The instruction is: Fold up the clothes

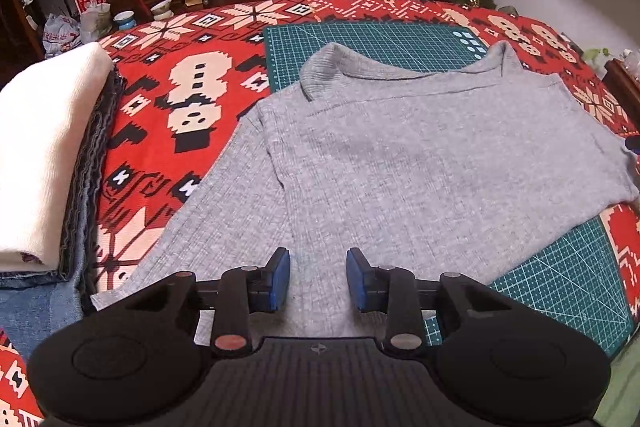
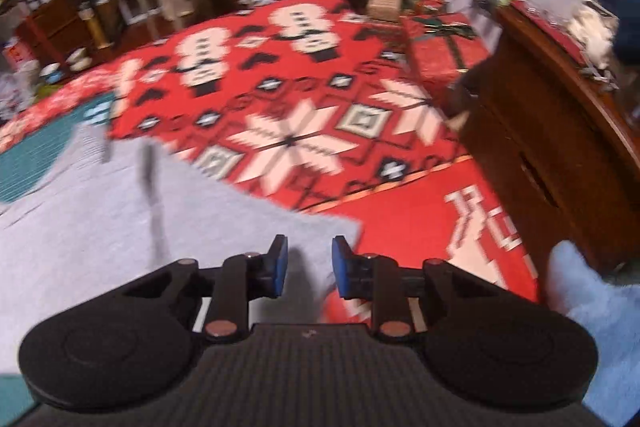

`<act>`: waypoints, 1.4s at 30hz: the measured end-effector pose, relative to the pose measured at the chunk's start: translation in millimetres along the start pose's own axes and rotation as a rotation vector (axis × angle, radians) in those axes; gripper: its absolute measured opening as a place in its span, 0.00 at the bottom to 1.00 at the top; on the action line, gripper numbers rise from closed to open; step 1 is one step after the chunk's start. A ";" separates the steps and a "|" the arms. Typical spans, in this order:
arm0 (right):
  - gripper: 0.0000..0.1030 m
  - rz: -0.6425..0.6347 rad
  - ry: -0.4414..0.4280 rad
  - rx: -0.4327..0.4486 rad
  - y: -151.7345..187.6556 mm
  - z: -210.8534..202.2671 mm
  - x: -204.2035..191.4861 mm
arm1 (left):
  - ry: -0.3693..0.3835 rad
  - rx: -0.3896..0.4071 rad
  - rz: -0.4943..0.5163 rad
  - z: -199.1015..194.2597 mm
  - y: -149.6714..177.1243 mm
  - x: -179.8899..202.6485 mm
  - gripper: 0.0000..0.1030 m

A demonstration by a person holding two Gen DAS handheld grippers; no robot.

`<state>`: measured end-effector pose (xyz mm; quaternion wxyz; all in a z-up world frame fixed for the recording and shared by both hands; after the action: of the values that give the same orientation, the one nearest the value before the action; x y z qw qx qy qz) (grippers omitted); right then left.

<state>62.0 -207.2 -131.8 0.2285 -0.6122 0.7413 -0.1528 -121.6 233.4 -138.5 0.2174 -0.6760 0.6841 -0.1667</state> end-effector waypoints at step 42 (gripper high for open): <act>0.07 -0.228 -0.304 -0.086 91.7 -37.8 -126.2 | -0.023 0.023 0.057 0.1 15.6 -2.1 0.32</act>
<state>-16.3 -67.2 -127.0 0.2925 -0.7176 0.6300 -0.0515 -134.9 236.0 -146.6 0.2377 -0.6557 0.6985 -0.1604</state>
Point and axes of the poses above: each gripper's, at about its wrist camera, not at the fingertips, and z roughly the way its jaws point, x to its right, y to its underside, the point moved 7 cm from there along z, roughly the way its jaws point, and after that the axes turned 11 degrees about z, right-handed, at the moved point
